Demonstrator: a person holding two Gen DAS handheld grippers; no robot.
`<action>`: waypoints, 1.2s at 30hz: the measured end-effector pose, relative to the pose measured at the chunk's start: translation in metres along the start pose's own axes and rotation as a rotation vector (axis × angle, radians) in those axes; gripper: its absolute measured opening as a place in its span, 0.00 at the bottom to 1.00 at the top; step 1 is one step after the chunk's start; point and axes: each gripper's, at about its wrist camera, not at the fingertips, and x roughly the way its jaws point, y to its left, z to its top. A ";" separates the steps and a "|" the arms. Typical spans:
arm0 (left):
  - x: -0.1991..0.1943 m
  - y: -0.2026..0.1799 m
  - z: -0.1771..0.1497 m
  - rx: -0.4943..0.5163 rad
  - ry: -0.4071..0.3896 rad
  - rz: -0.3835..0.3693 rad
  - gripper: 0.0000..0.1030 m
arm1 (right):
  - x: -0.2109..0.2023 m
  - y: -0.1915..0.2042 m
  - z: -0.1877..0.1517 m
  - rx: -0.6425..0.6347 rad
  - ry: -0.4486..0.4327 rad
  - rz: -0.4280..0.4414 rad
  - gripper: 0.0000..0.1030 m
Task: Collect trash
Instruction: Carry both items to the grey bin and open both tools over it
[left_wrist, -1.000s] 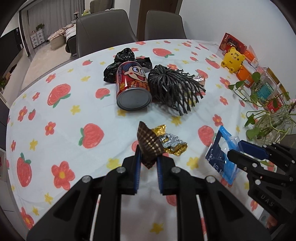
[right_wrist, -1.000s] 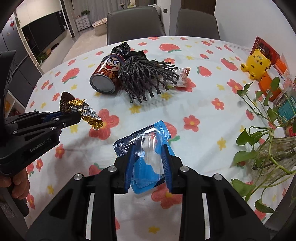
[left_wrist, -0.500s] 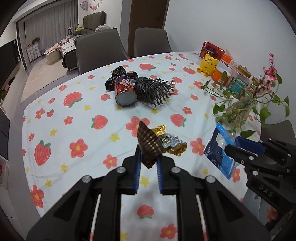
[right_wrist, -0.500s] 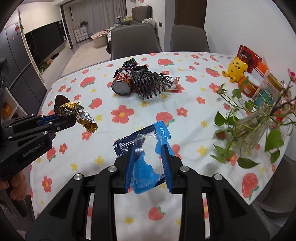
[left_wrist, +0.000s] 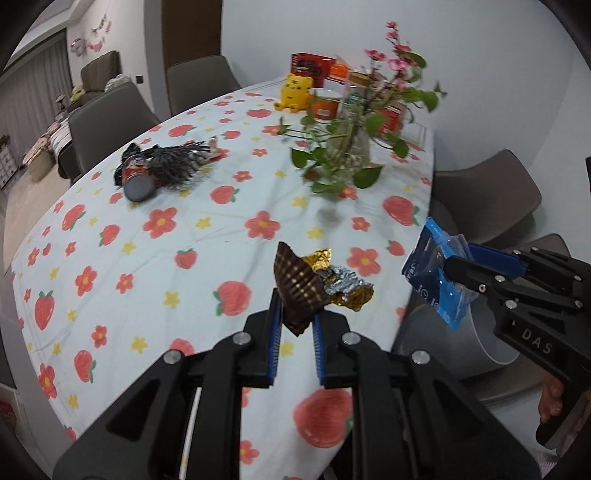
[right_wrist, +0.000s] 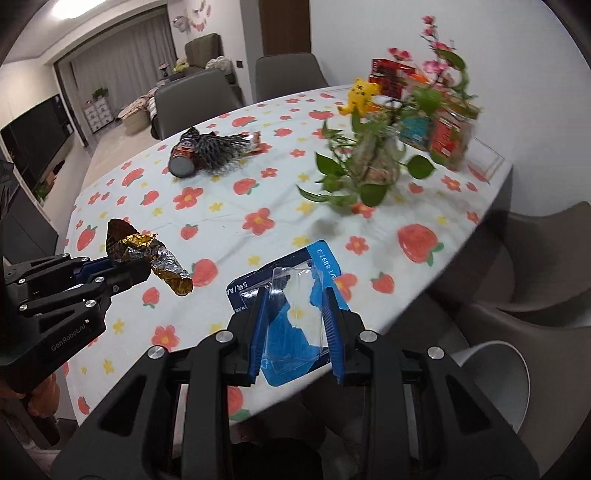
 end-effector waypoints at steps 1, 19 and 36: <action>0.002 -0.013 0.001 0.024 0.003 -0.017 0.15 | -0.005 -0.012 -0.005 0.021 -0.001 -0.014 0.27; 0.056 -0.264 0.001 0.393 0.139 -0.322 0.15 | -0.085 -0.232 -0.107 0.377 0.032 -0.269 0.27; 0.090 -0.332 -0.011 0.506 0.241 -0.331 0.43 | -0.086 -0.277 -0.129 0.470 0.068 -0.270 0.32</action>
